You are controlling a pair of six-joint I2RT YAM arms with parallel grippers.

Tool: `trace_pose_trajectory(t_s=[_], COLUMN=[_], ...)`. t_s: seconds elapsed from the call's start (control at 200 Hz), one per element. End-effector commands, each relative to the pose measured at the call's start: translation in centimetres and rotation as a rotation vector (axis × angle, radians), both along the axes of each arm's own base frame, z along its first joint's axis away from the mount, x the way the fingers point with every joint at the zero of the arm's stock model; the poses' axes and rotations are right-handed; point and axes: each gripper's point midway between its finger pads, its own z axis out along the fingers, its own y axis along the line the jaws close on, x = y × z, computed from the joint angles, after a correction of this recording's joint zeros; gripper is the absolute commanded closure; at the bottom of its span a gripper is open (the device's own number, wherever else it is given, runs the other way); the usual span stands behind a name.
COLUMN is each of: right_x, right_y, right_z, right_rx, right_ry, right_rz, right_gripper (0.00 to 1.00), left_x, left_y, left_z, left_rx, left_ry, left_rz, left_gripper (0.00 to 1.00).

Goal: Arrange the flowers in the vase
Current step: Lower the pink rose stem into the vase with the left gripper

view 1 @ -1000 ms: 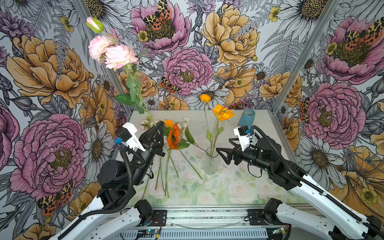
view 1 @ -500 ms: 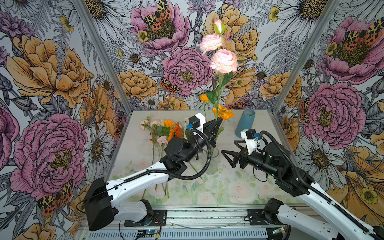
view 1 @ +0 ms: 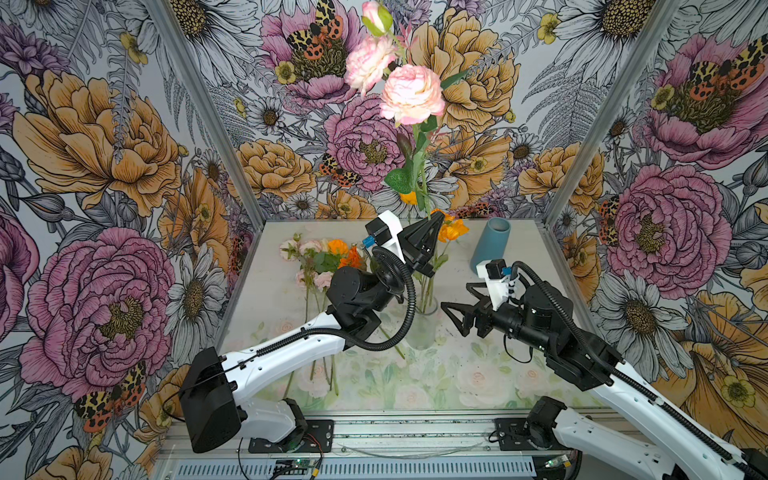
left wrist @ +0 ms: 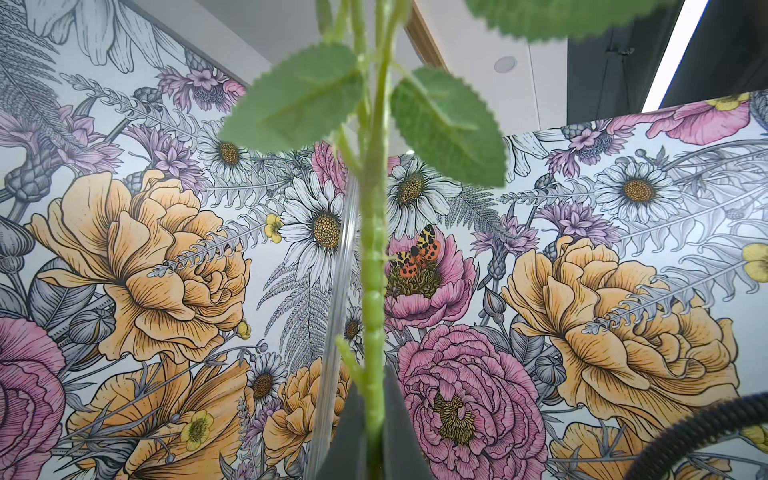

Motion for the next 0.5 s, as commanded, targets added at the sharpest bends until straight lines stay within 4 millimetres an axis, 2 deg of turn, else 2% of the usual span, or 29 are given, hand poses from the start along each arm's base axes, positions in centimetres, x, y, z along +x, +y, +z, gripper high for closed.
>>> trace_pose_trajectory(t_s=[0.0, 0.295, 0.495], right_x=[0.0, 0.1, 0.6], right_y=[-0.1, -0.6, -0.4], right_z=[-0.1, 0.0, -0.1], right_rx=[-0.007, -0.011, -0.033], right_ry=[-0.009, -0.026, -0.031], right_rz=[0.004, -0.014, -0.017], right_gripper=[0.01, 0.00, 0.00], left_x=[1.2, 1.6, -0.6], left_y=[0.0, -2.5, -4.6], left_z=[-1.4, -6.1, -10.8], left_rx=[0.006, 0.122, 0.205], left_ry=[0.030, 0.050, 0.031], left_rz=[-0.005, -0.062, -0.136], left_gripper=[1.00, 1.00, 1.00])
